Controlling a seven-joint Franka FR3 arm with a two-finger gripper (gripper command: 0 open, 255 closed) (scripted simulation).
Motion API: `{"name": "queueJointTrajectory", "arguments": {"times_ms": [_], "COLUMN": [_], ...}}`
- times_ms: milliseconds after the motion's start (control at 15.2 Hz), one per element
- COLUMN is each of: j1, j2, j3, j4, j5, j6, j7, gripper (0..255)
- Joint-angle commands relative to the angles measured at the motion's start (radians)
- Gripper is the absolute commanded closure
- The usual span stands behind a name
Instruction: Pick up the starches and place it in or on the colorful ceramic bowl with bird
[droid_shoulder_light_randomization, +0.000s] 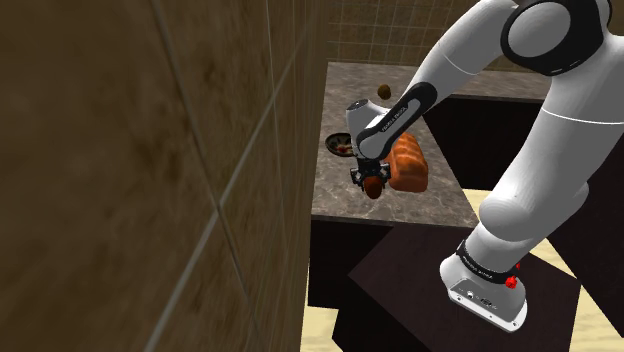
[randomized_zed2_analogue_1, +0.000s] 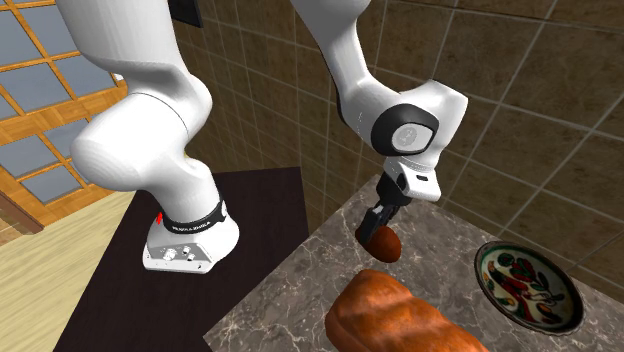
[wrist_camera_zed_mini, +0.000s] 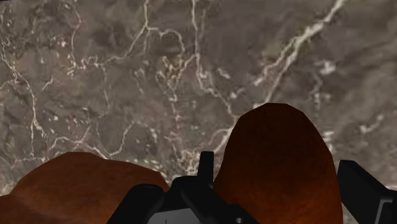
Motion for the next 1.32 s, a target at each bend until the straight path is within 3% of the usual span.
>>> {"name": "queueJointTrajectory", "arguments": {"times_ms": [0,1254], "j1": [-0.001,0.003], "j2": [-0.014,-0.245], "j3": [0.002,0.017], "j4": [0.000,0.039], "j5": [0.008,0.123], "j6": [-0.012,-0.262], "j7": [-0.007,-0.123], "gripper": [255,255]}}
